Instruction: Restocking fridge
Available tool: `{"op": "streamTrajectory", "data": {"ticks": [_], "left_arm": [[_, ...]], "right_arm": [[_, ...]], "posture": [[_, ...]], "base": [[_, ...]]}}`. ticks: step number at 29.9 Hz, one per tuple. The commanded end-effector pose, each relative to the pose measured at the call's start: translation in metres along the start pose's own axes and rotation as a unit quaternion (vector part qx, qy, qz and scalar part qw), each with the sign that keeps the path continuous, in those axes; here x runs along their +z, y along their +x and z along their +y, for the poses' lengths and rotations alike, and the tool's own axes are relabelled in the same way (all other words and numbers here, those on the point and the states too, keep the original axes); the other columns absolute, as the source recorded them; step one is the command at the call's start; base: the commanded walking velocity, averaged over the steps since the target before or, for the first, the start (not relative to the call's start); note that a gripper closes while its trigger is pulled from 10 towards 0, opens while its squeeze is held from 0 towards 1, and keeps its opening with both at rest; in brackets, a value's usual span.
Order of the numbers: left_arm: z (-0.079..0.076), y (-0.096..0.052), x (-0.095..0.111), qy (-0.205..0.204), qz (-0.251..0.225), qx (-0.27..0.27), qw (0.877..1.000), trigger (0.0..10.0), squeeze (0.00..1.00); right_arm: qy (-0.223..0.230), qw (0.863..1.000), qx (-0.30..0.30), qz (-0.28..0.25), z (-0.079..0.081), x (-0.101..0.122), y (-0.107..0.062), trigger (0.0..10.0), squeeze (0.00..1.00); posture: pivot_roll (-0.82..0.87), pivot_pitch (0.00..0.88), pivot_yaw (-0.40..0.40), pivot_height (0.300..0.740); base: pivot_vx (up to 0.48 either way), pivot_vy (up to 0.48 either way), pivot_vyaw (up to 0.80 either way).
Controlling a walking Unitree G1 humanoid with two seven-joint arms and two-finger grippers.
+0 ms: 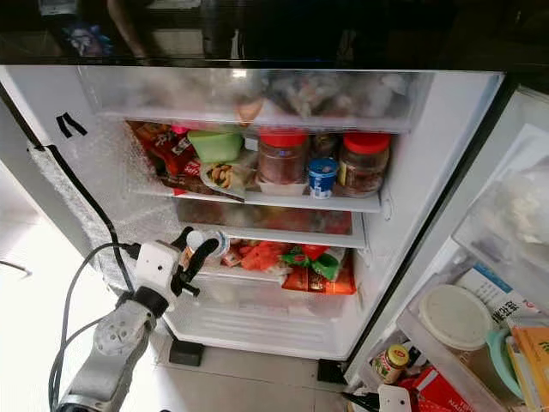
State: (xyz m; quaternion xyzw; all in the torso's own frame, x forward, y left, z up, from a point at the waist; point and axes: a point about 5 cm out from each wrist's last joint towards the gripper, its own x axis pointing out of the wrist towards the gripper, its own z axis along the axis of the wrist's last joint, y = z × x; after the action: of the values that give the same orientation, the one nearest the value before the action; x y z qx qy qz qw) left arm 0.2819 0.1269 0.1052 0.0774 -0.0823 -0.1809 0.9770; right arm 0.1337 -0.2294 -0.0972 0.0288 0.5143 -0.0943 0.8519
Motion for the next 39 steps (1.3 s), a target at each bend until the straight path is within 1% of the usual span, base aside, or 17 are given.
{"op": "streamTrajectory", "data": {"ticks": [1,7,10,12,19,22,26,31,33,39], "left_arm": [[0.002,0.004,-0.001,0.002,0.004,0.009,1.000,10.0,0.00],[-0.002,0.005,-0.005,0.001,0.009,0.004,1.000,10.0,0.00],[-0.003,0.007,-0.006,0.000,0.012,0.003,1.000,10.0,0.00],[-0.005,0.011,-0.003,-0.003,0.007,-0.001,1.000,10.0,0.00],[-0.004,0.013,0.000,0.000,-0.002,0.005,1.000,10.0,0.00],[-0.001,0.012,0.002,0.002,-0.005,0.009,1.000,10.0,0.00],[0.000,0.007,-0.003,0.005,0.004,0.009,1.000,10.0,0.00],[-0.002,0.003,-0.003,0.002,0.007,0.008,1.000,10.0,0.00],[-0.006,-0.002,-0.001,0.003,0.006,0.005,1.000,10.0,0.00],[-0.004,-0.001,-0.001,0.001,0.004,0.009,1.000,10.0,0.00]], "right_arm": [[0.005,1.000,-0.018,-0.019,-0.014,0.008,-0.001,10.0,0.00],[0.011,0.999,-0.020,-0.026,-0.016,0.011,-0.001,10.0,0.00],[0.022,0.999,-0.017,-0.033,-0.016,0.014,-0.001,10.0,0.00],[0.024,0.999,-0.015,-0.033,-0.015,0.015,-0.001,10.0,0.00],[0.024,0.999,-0.011,-0.037,-0.014,0.016,-0.001,10.0,0.00],[0.030,0.999,-0.005,-0.042,-0.013,0.017,-0.001,10.0,0.00],[0.029,0.999,-0.001,-0.039,-0.012,0.014,-0.001,10.0,0.00],[0.029,0.999,0.001,-0.038,-0.012,0.011,-0.001,10.0,0.00],[0.026,0.999,0.000,-0.032,-0.013,0.006,-0.002,10.0,0.00],[0.021,0.999,0.000,-0.031,-0.014,0.003,-0.003,10.0,0.00]], "posture": [[-0.09,0.000,0.008,0.740],[-0.11,0.000,0.005,0.740],[-0.14,0.000,0.019,0.740],[-0.13,0.000,0.021,0.740],[-0.10,0.000,0.012,0.740],[-0.09,0.000,0.016,0.740],[-0.09,0.008,0.022,0.740],[-0.08,0.014,0.026,0.740],[-0.07,0.020,0.024,0.740],[-0.08,0.020,0.017,0.740]], "base": [[0.000,0.000,0.00],[0.000,0.000,0.00],[0.000,0.000,0.00],[0.000,0.000,0.00],[0.000,0.000,0.00],[0.000,0.000,0.00],[0.000,0.000,0.00],[0.000,0.000,0.00],[0.000,0.000,0.00],[0.000,0.000,0.00]]}}
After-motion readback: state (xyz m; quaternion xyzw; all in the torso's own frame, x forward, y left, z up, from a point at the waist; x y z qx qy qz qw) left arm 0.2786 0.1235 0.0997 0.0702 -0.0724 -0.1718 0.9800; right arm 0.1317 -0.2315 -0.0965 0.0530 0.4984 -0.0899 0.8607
